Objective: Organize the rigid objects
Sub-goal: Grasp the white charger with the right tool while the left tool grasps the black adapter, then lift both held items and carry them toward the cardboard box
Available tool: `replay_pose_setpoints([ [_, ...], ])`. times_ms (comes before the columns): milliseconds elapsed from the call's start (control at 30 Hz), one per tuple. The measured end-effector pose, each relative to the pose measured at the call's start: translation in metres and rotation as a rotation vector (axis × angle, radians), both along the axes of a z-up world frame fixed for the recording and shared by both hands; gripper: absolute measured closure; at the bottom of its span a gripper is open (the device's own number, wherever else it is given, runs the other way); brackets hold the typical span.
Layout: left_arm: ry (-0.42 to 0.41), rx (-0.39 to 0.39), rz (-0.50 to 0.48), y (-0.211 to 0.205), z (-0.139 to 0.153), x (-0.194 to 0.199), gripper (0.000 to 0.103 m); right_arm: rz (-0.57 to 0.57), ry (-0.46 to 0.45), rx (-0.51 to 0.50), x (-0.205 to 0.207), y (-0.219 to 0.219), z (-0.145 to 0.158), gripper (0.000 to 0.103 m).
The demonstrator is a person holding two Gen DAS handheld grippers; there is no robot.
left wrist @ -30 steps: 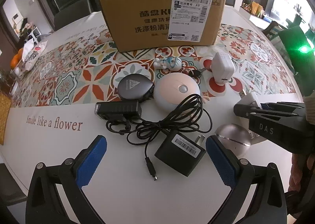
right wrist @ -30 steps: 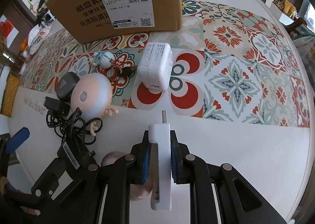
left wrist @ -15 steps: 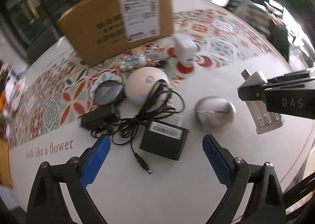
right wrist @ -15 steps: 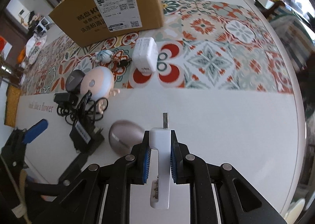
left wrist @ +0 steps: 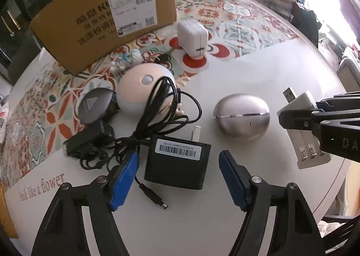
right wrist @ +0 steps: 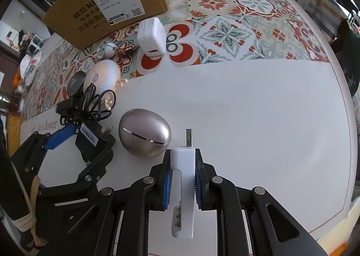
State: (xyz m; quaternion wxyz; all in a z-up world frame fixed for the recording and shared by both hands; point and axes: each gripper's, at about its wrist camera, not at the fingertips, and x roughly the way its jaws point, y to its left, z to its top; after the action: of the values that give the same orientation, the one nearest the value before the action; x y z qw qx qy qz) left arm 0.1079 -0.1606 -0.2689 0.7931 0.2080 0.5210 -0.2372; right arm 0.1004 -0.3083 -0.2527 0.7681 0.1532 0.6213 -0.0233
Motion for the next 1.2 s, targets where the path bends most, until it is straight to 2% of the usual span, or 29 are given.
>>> replay_pose_setpoints([
  [67,0.017,-0.003,-0.005,-0.001,-0.005,0.001,0.033,-0.011,0.001,0.000,-0.001,0.000,-0.001,0.086],
  [267,0.022,-0.016,-0.009,-0.003,-0.012,0.005,0.036,-0.020,0.001,-0.002,-0.003,0.003,-0.002,0.086],
  [300,0.027,-0.023,-0.005,-0.002,-0.012,0.007,0.038,-0.020,0.001,-0.001,-0.003,0.003,-0.003,0.086],
  [333,0.028,-0.033,0.002,0.000,-0.012,0.008,0.045,-0.019,0.002,0.000,-0.003,0.004,-0.003,0.085],
  [533,0.042,-0.064,0.026,0.006,-0.006,0.006,0.046,0.005,-0.013,0.010,-0.003,0.008,0.001,0.085],
  [700,0.029,-0.093,0.061,0.012,0.009,0.000,0.046,0.029,-0.038,0.012,0.000,0.011,0.009,0.086],
  [1200,-0.097,-0.159,0.119,0.020,0.069,-0.013,0.046,0.106,-0.165,-0.020,0.005,0.017,0.061,0.086],
])
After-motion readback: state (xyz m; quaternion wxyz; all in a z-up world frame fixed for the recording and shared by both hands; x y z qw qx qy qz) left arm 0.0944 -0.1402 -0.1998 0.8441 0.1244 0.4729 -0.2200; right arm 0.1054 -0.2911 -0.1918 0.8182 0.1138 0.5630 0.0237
